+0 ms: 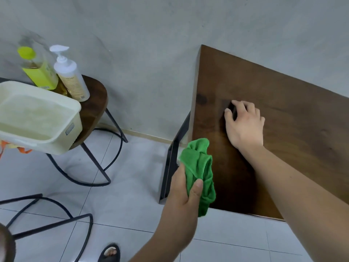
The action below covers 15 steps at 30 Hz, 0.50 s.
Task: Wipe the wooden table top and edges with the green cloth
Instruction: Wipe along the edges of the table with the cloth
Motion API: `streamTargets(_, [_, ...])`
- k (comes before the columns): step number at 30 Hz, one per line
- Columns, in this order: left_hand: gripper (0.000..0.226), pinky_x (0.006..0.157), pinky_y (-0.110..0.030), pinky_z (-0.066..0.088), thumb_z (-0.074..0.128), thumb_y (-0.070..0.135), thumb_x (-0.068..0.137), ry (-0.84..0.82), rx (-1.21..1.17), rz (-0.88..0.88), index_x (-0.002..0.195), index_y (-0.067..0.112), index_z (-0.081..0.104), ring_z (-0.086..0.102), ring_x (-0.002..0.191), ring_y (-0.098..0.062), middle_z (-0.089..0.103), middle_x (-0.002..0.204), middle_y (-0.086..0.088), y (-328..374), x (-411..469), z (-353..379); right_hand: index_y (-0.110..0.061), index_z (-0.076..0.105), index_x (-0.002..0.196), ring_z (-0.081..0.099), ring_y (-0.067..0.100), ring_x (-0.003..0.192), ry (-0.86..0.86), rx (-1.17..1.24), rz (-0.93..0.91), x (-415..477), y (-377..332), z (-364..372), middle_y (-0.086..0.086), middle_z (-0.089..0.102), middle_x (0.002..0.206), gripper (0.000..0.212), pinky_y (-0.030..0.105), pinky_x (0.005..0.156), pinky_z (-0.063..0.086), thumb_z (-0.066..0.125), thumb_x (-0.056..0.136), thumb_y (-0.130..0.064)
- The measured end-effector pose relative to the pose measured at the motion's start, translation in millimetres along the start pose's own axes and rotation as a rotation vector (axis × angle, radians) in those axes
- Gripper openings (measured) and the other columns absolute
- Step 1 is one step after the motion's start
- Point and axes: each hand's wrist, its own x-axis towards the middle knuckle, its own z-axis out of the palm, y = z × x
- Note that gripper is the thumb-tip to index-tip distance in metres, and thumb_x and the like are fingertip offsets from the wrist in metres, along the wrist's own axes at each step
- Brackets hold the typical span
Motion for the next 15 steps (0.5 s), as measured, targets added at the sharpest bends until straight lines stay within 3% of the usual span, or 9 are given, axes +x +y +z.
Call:
streamTargets(5, [0.056, 0.118, -0.040, 0.051, 0.052, 0.059, 0.104, -0.041, 0.000, -0.001, 0.155, 0.071, 0.031, 0.059, 0.136, 0.003, 0.057, 0.151, 0.024, 6.9, 28.9, -2.5, -0.026, 0.058, 0.160, 0.042, 0.033, 0.154, 0.021, -0.001, 0.015, -1.3, -1.3, 0.4, 0.005, 0.049, 0.166, 0.054, 0.058, 0.126, 0.031, 0.044, 0.115, -0.052])
streamTargets(9, [0.050, 0.118, -0.033, 0.048, 0.051, 0.051, 0.106, -0.056, 0.016, 0.007, 0.138, 0.083, 0.029, 0.058, 0.133, 0.007, 0.057, 0.149, 0.027, 24.5, 75.2, -1.9, -0.027, 0.059, 0.160, 0.043, 0.031, 0.154, 0.031, 0.000, 0.022, -1.5, -1.7, 1.3, 0.004, 0.050, 0.165, 0.053, 0.058, 0.125, 0.032, 0.046, 0.114, -0.052])
streamTargets(12, [0.048, 0.117, -0.028, 0.046, 0.052, 0.036, 0.115, -0.078, 0.030, 0.043, 0.155, 0.058, 0.036, 0.058, 0.133, 0.007, 0.059, 0.149, 0.024, 37.4, 123.4, -1.2, -0.027, 0.058, 0.160, 0.042, 0.031, 0.154, 0.038, 0.004, 0.025, -1.6, -0.9, 1.6, 0.004, 0.050, 0.166, 0.051, 0.057, 0.125, 0.032, 0.045, 0.116, -0.049])
streamTargets(15, [0.046, 0.108, -0.026, 0.047, 0.052, 0.032, 0.115, -0.056, 0.070, 0.070, 0.157, 0.047, 0.039, 0.061, 0.121, 0.008, 0.062, 0.141, 0.019, 52.8, 176.8, 1.6, -0.026, 0.059, 0.161, 0.042, 0.029, 0.155, 0.045, 0.014, 0.027, -2.4, 0.3, 1.7, 0.004, 0.050, 0.167, 0.051, 0.056, 0.125, 0.031, 0.043, 0.117, -0.046])
